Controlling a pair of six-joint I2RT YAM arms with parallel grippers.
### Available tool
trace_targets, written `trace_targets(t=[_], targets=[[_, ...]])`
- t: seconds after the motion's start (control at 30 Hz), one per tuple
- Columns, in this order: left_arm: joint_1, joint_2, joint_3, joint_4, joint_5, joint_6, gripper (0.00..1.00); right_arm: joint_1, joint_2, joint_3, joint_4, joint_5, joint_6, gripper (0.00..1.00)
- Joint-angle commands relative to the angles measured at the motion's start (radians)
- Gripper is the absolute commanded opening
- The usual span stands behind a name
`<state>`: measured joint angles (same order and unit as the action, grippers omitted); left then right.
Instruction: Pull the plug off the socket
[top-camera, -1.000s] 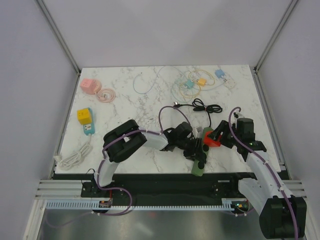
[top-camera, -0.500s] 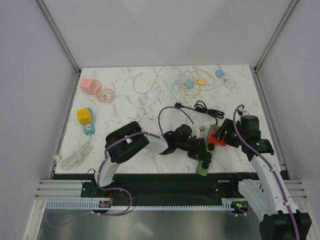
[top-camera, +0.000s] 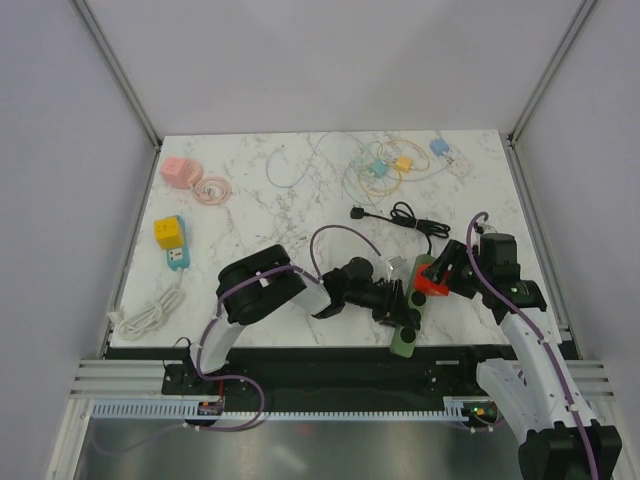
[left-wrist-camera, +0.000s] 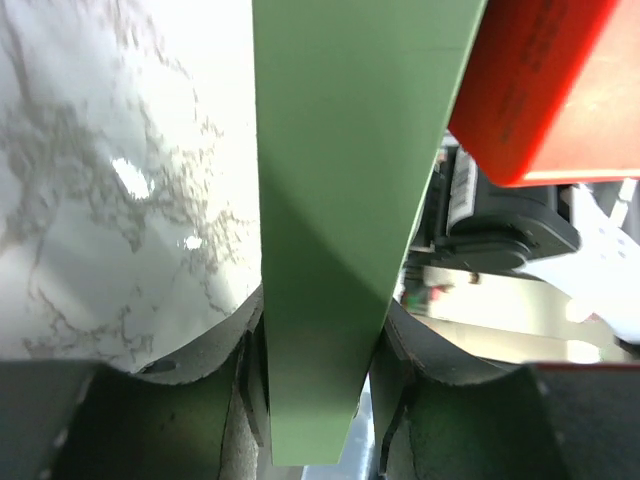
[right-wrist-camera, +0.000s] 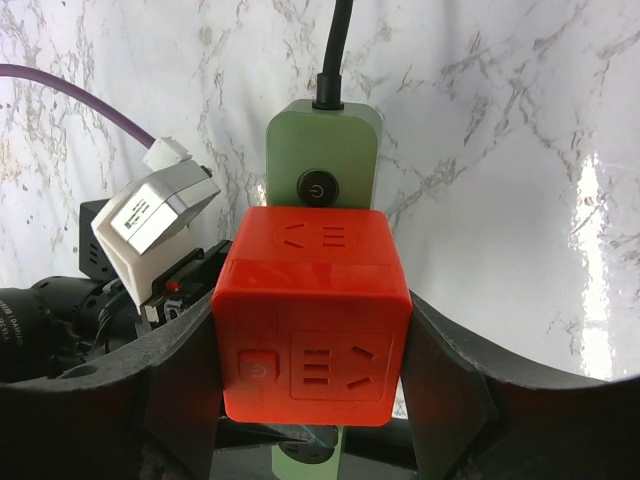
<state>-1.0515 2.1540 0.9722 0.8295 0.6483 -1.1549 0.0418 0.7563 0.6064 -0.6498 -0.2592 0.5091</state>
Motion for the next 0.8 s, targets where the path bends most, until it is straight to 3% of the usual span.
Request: trace_targets(t=[0.0,0.07,0.27,0.33,0.43,0.63,0.77], targets=[[0.073,0.102,-0.085,0.106,-0.068,-0.319,0.02,-0.019,-0.055,0.033,0.09,-0.141,0.08,0.0],[0.073,0.106,-0.092,0.091,-0.078,-0.309,0.02,-0.036,-0.042,0.052,0.084,-0.163,0.071,0.0],[0.061,0.008,-0.046,-0.343,-0.223,-0.063,0.02,-0.069,-0.014,0.173,-0.065,0.082,-0.015,0.0],[0.062,0.003,-0.05,-0.366,-0.237,-0.054,0.02,-0.068,-0.011,0.223,-0.097,0.19,-0.033,0.0],[0.061,0.015,-0.04,-0.372,-0.24,-0.043,0.02,-0.069,-0.009,0.266,-0.116,0.229,-0.054,0.0],[0.064,0.024,-0.017,-0.345,-0.213,-0.051,0.02,-0.069,0.018,0.213,-0.083,0.035,-0.017,0.0],[0.076,0.007,-0.036,-0.306,-0.208,-0.091,0.02,-0.069,-0.012,0.167,-0.08,0.032,-0.011,0.0]])
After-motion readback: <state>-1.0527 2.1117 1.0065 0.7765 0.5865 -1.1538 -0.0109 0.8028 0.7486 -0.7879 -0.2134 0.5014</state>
